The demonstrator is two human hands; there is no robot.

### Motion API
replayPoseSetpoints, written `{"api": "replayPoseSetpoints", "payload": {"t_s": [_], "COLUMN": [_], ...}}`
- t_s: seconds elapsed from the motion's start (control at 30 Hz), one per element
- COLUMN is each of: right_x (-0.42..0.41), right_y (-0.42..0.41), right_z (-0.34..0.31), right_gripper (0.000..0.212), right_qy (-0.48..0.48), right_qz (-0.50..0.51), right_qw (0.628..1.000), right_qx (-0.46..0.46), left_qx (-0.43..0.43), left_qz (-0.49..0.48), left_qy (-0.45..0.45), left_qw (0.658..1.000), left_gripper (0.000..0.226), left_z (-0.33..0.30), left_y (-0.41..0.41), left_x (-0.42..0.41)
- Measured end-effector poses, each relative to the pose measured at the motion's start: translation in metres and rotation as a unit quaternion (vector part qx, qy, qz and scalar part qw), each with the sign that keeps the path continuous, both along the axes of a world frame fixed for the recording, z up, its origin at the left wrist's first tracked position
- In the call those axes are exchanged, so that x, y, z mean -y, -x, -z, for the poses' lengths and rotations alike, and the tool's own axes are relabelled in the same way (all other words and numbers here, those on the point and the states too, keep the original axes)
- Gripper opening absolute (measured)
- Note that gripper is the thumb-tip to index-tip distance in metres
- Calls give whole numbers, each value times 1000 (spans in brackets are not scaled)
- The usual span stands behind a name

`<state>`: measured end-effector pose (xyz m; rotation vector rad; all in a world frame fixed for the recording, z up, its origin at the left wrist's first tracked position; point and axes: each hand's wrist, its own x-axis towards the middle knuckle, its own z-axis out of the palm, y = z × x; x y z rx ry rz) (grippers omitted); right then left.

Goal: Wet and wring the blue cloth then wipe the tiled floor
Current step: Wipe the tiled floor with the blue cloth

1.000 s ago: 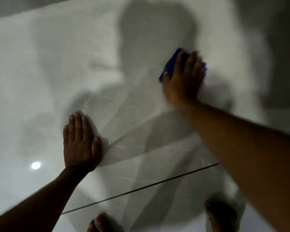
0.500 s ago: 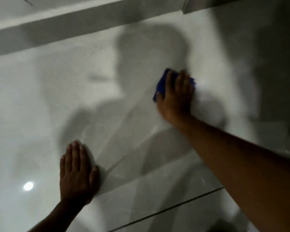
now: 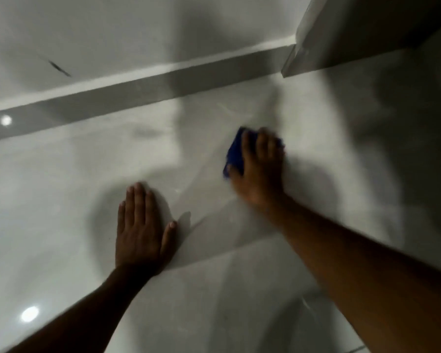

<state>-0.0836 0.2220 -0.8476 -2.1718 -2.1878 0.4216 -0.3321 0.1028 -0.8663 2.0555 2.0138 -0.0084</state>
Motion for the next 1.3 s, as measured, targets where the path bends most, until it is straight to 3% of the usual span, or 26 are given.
{"api": "replayPoseSetpoints", "payload": {"t_s": [0.07,0.1,0.13,0.2,0.27,0.33,0.4,0.47,0.53,0.6,0.63,0.7,0.73,0.77,0.83,0.9,0.97,1.03,1.1,1.17,1.23,1.3], "right_x": [19,7,-12,-54,-80,-66,-19,42,63,33,14,-11,-10,1,40,71,62,36,16,19,42,73], "right_y": [-21,-45,-70,-105,-109,-69,-11,28,17,-16,-24,-10,13,41,77,71,48,51,83,142,199,247], "right_z": [-2,-3,0,5,7,7,13,7,3,9,10,9,9,4,0,-3,-7,2,5,5,6,4], "right_gripper": [84,83,82,80,79,82,82,82,81,77,76,78,79,80,81,81,80,80,82,81,76,73], "right_qy": [16,9,-13,-1,24,15,-27,-35,-20,-55,-68,-42,-12,16,19,16,8,-7,26,45,1,-4], "right_qz": [-167,-200,-171,11,154,175,87,-68,-262,-352,-314,-99,20,72,-54,-282,-389,-322,-140,13,-2,-146], "right_qw": [986,980,985,999,987,984,995,997,965,934,946,994,999,997,998,959,921,945,989,999,999,988], "right_qx": [-19,-23,-11,33,29,29,27,-19,-30,17,37,30,23,28,5,5,20,47,35,-10,-32,-59], "left_qx": [5,5,0,-5,-3,0,7,17,28,27,25,22,20,19,38,51,23,-13,-30,-23,-20,-19], "left_qz": [2,2,1,-2,4,10,6,-1,-5,0,3,0,-4,-9,-23,-58,-103,-140,-184,-223,-210,-194], "left_qy": [7,8,9,6,-2,1,4,7,6,2,0,3,7,11,12,-10,-22,-17,1,14,17,20], "left_qw": [1000,1000,1000,1000,1000,1000,1000,1000,1000,1000,1000,1000,1000,1000,999,997,994,990,983,974,977,981], "left_gripper": [85,86,86,87,88,87,87,86,85,85,86,90,92,93,91,86,82,78,76,75,75,76], "left_z": [-2,-2,-1,0,0,-1,-3,-6,-5,-3,-1,-2,-3,-7,-17,-23,-24,-21,-13,-4,0,-2], "left_y": [0,0,0,2,0,-1,0,1,3,5,6,8,6,4,4,23,63,115,151,171,172,176], "left_x": [-2,-2,-2,1,-2,0,-1,-2,-2,-1,0,3,1,1,3,11,30,52,66,72,71,71]}}
